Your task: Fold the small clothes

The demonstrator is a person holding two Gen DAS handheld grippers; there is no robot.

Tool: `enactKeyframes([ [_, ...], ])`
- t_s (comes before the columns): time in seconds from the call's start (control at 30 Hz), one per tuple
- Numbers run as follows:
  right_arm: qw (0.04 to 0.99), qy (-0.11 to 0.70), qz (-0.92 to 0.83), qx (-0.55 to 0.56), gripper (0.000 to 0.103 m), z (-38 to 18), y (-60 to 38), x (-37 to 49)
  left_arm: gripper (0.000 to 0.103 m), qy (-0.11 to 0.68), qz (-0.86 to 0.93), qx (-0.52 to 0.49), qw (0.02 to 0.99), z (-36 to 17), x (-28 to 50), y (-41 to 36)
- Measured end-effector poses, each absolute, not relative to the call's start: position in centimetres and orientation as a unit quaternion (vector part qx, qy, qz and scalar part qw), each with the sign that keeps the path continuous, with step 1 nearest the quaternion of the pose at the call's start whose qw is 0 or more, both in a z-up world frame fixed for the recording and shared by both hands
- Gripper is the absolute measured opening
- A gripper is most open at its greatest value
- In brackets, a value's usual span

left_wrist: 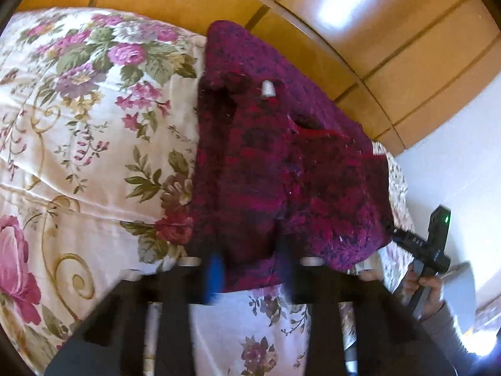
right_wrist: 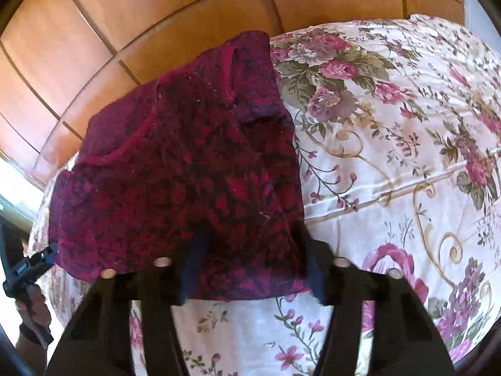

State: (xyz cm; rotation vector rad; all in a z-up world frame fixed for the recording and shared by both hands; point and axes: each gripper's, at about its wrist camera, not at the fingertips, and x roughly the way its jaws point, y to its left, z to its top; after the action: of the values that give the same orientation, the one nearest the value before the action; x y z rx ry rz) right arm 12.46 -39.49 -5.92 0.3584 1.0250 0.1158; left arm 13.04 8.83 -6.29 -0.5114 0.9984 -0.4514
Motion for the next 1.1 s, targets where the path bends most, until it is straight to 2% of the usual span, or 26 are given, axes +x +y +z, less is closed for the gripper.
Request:
enactKeyframes([
  [0.1,0.854,0.484,0.060,0.182,0.019,-5.0,-39.9,11.9,0.013,0.468,-0.211,-0.251,0.820,-5.9,12.6,9.5],
  [0.2,0.857,0.476,0.074,0.181,0.014,-3.7,-39.6,10.3,0.012,0.473,-0.209,-0.240,0.822,-5.6,11.7,9.6],
  [0.4,0.852,0.470,0.108,0.204,0.013,-2.0,-39.2,6.7,0.011,0.467,-0.218,-0.260,0.817,-4.0,9.4,10.8],
  [0.7,0.822,0.511,0.129,0.216,0.012,-1.5,-39.2,-0.1,0.011,0.498,-0.230,-0.245,0.799,-3.2,2.4,11.8],
  [0.83,0.816,0.529,0.109,0.206,0.013,-2.8,-38.8,-0.3,0.017,0.510,-0.212,-0.220,0.804,-4.0,1.9,11.4],
  [0.87,0.817,0.531,0.102,0.201,0.017,-3.0,-38.6,0.1,0.023,0.509,-0.202,-0.211,0.810,-3.9,2.0,11.3],
  [0.93,0.827,0.526,0.085,0.181,0.029,-2.7,-38.4,0.7,0.032,0.503,-0.179,-0.185,0.825,-3.3,2.7,11.3],
  [1.0,0.845,0.506,0.076,0.158,0.053,-1.6,-38.1,1.2,0.047,0.482,-0.157,-0.168,0.845,-2.1,3.4,11.7],
  [1.1,0.874,0.467,0.070,0.119,0.058,0.4,-36.8,2.6,0.050,0.444,-0.139,-0.150,0.872,-0.4,3.9,12.3],
])
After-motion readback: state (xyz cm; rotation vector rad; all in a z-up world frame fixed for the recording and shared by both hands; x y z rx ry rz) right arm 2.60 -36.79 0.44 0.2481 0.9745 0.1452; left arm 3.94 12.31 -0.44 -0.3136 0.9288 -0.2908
